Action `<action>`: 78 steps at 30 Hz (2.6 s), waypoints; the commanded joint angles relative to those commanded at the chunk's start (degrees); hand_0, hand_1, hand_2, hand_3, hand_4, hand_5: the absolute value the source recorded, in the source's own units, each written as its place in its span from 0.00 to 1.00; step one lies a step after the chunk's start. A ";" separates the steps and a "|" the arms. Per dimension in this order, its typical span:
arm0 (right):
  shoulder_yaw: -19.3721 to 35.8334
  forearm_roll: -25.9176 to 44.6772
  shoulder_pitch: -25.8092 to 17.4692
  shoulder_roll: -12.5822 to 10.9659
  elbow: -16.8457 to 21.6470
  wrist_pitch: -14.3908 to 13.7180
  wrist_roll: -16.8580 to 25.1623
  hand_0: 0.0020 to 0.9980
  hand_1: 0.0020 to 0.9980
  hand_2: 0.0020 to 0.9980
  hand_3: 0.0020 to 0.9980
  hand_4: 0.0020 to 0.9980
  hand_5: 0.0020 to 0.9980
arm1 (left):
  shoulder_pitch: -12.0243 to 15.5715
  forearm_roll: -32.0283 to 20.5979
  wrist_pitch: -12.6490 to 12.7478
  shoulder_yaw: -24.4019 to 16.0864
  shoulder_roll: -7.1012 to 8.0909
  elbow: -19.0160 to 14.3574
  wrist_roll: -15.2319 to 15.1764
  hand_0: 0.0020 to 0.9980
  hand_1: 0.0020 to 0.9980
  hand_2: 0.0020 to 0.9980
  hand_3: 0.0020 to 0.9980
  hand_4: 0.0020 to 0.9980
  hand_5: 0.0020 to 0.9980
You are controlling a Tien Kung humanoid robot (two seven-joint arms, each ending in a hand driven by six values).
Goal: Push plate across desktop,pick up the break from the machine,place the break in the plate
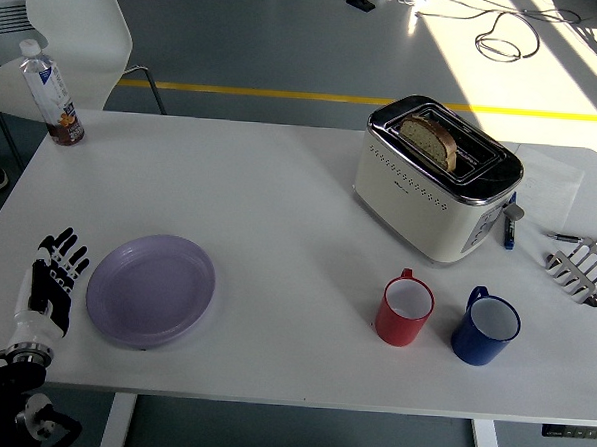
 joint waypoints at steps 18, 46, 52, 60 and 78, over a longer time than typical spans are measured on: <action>-0.61 0.07 -0.76 -0.24 -0.04 -0.07 0.02 0.75 0.70 0.71 0.71 0.50 0.52 | 0.46 -0.82 -0.92 0.61 0.00 1.39 1.40 0.83 0.86 0.90 0.85 0.55 1.00; -0.84 0.09 -0.86 -0.12 -0.11 -0.08 0.10 0.75 0.70 0.71 0.71 0.50 0.52 | 0.70 -5.81 -4.57 7.68 0.00 0.66 2.14 0.80 0.82 0.88 0.83 0.56 1.00; -0.85 0.09 -0.82 -0.13 -0.11 -0.08 0.10 0.75 0.70 0.71 0.71 0.50 0.52 | 0.55 -7.16 -5.73 9.82 0.00 0.82 2.85 0.79 0.82 0.87 0.83 0.56 1.00; -0.90 0.10 -0.76 -0.12 -0.13 -0.09 0.09 0.75 0.70 0.71 0.71 0.50 0.52 | 0.00 -9.30 -6.90 13.03 0.00 0.79 3.35 0.79 0.81 0.86 0.82 0.56 1.00; -1.14 0.13 -0.26 0.04 -0.16 -0.09 0.12 0.75 0.70 0.71 0.71 0.50 0.52 | -1.72 -12.78 -8.05 19.06 0.00 1.57 3.50 0.78 0.81 0.86 0.82 0.56 1.00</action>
